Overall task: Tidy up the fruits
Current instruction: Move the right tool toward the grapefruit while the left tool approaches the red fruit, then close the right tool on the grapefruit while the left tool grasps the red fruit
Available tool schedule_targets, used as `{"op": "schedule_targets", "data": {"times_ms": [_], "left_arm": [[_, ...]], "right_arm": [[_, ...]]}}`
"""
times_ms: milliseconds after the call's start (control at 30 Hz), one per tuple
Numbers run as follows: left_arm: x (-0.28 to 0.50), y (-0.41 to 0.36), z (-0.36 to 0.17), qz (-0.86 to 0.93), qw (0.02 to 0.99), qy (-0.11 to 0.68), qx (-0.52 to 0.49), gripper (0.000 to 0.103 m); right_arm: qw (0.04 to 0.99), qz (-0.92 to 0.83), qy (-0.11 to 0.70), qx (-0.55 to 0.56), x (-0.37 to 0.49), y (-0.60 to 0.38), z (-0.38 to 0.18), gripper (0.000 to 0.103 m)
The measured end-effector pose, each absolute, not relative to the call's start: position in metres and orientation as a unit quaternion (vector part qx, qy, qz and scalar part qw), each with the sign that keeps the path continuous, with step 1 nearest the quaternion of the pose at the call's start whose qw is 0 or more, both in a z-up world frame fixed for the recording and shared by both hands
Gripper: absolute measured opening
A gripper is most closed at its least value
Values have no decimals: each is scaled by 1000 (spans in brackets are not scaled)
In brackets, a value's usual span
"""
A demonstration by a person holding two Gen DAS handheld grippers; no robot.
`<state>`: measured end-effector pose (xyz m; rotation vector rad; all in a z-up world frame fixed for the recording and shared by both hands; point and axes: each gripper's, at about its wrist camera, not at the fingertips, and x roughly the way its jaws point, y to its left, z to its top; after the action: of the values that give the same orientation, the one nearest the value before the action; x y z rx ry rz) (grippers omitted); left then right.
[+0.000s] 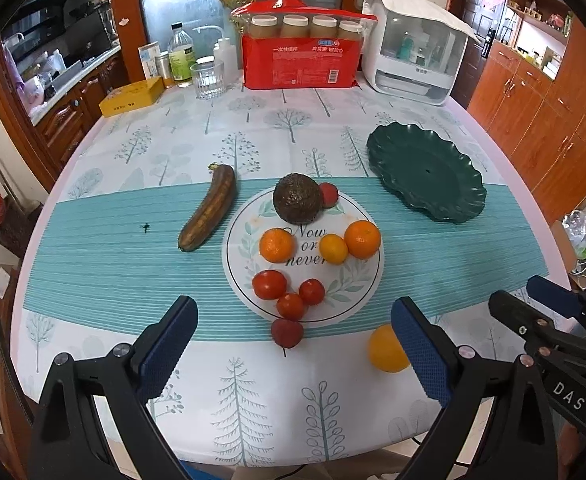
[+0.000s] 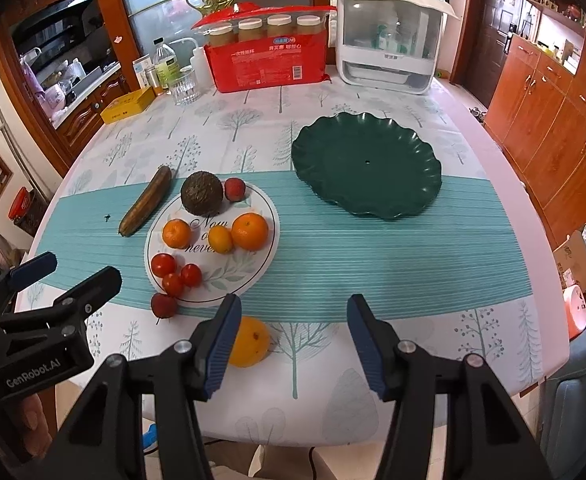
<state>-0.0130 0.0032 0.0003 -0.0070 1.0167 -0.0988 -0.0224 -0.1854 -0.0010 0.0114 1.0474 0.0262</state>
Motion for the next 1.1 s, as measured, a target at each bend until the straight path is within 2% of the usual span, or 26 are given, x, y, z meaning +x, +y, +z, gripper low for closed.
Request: {"op": "schedule_targets", "data": {"times_ms": [567,1100], "left_arm": [[-5,32,-30,-28,852,522,-34,97],[0,35,-51,-30,846,532,-7,97]], "right_arm": [[837,32,546,11,-14,-175,-27,55],[823,35,567,-1,-3,-162,-52,55]]}}
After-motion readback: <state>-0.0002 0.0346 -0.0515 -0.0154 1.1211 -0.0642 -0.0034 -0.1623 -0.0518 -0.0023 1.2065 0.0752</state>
